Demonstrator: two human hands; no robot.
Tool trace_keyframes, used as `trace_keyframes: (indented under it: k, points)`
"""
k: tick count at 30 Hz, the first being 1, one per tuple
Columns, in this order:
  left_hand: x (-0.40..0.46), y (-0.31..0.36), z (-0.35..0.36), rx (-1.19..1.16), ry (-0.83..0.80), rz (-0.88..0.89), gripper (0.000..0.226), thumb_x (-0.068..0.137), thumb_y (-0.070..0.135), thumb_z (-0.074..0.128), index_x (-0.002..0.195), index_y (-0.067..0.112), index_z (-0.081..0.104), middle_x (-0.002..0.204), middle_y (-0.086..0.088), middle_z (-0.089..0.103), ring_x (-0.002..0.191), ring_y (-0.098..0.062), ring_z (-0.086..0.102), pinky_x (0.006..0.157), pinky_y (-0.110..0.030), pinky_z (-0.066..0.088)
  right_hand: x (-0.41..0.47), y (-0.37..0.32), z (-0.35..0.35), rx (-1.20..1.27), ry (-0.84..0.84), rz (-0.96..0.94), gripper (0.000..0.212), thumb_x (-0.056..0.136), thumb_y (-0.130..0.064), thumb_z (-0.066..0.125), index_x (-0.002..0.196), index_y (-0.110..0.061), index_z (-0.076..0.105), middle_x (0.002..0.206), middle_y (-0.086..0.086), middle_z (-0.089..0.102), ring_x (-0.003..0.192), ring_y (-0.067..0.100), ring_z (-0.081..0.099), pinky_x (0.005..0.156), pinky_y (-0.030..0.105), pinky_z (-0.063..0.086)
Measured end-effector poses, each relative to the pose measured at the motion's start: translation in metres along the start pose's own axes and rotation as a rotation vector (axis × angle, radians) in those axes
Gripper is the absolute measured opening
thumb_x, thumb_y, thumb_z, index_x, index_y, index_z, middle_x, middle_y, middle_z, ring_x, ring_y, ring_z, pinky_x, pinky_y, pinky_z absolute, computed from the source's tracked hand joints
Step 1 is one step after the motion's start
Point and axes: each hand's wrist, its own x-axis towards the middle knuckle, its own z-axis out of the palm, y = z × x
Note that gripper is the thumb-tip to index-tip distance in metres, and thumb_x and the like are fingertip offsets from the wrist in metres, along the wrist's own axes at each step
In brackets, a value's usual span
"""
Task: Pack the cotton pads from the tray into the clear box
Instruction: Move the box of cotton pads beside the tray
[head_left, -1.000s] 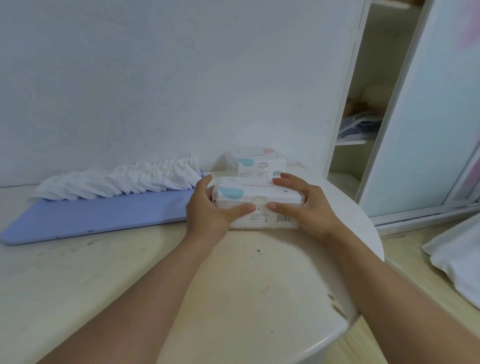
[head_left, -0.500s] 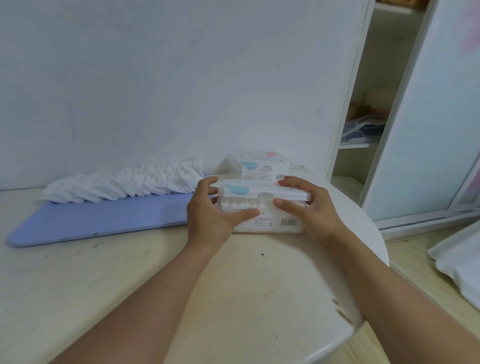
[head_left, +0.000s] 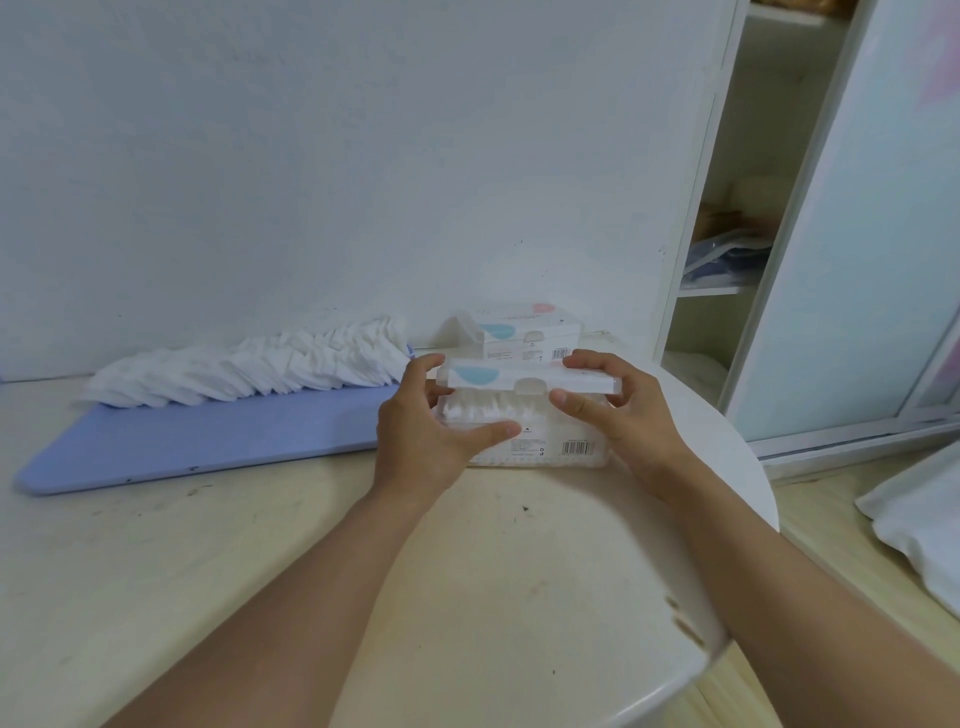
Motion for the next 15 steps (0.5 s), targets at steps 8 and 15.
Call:
trace_keyframes:
  k: [8, 15]
  points:
    - [0.0074, 0.0044, -0.0048, -0.265, 0.204, -0.232, 0.032, 0.084, 0.062, 0.062, 0.102, 0.036, 0.065, 0.073, 0.018, 0.071, 0.076, -0.007, 0.067, 0.070, -0.031, 0.053, 0.0039, 0.0079, -0.0036, 0.024, -0.056, 0.020, 0.052, 0.060, -0.049, 0.090, 0.106, -0.026, 0.077, 0.139, -0.017, 0.058, 0.115, -0.002, 0.063, 0.088, 0.021, 0.054]
    - [0.0070, 0.0060, 0.0000, -0.356, 0.354, -0.312, 0.024, 0.073, 0.041, 0.083, 0.089, 0.032, 0.066, 0.059, 0.025, 0.066, 0.058, 0.006, 0.059, 0.058, -0.026, 0.044, 0.0056, 0.0095, -0.0035, 0.068, -0.073, 0.034, 0.049, 0.056, -0.041, 0.092, 0.100, -0.023, 0.079, 0.139, -0.014, 0.060, 0.118, 0.004, 0.064, 0.098, 0.031, 0.052]
